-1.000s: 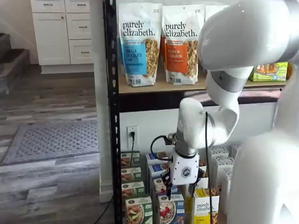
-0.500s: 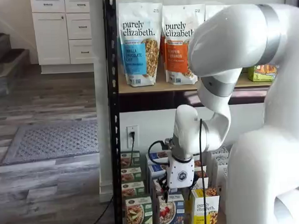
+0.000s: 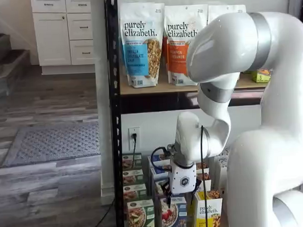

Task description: Pick up the blue and white box that is on the bottom shelf, the second box from the left

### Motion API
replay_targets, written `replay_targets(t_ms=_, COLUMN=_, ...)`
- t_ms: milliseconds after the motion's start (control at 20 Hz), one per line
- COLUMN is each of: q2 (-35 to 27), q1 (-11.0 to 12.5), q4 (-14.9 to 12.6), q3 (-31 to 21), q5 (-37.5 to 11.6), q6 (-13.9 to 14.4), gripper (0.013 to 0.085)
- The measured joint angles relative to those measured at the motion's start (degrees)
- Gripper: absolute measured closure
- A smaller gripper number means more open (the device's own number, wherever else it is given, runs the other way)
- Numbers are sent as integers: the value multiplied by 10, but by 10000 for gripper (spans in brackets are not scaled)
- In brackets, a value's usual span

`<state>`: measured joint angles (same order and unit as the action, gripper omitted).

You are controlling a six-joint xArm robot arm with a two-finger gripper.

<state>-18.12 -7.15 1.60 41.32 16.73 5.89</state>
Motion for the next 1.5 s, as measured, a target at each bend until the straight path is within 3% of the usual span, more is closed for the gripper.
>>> replay_targets(t_ms=200, q2=-21, q1=6, q4=-11, q3=14, q5=-6, q6=5, gripper=130)
replay_targets(t_ms=700, q2=-73, q1=23, q4=-8, q3=52, q5=-25, q6=-16, gripper=130)
replay_targets(t_ms=850, q2=-88, q1=28, q4=-23, q3=67, q5=-25, q6=-7, gripper=130)
replay_targets(t_ms=1050, q2=-104, q1=29, q4=-22, q3=82, q5=-26, q6=-8, gripper=130)
replay_targets(t_ms=1250, q2=-123, q1=29, q4=-48, q3=101, q5=-22, q6=17, gripper=130)
replay_targets(t_ms=1500, q2=-147, q1=25, q4=-56, q3=126, q5=-23, q6=27, gripper=130)
